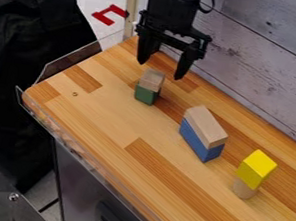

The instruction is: Removed the cube from top of the green cube and put it on top of the yellow cube.

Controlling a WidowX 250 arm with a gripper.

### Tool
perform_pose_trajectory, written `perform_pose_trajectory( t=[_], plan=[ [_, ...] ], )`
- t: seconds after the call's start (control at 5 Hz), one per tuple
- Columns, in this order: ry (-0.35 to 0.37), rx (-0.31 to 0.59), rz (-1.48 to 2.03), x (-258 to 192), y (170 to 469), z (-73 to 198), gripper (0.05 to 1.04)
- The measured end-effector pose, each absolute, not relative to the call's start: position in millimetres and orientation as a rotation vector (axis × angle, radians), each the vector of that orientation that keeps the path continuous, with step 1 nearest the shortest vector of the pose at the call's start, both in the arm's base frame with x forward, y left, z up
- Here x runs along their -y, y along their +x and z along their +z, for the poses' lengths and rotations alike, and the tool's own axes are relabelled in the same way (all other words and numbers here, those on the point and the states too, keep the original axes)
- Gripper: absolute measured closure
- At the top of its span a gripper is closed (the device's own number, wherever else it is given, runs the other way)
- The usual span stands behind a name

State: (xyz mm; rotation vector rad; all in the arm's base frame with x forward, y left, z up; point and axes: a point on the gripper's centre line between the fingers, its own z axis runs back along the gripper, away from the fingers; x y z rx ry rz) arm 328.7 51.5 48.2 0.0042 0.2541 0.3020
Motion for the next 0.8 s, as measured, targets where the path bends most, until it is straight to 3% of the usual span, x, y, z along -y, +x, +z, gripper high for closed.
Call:
perform_pose_trajectory(
  t=[0.8],
  plan=[
    [-0.036, -0.296, 0.329, -60.1, 326.7, 26.7, 0.084]
  ],
)
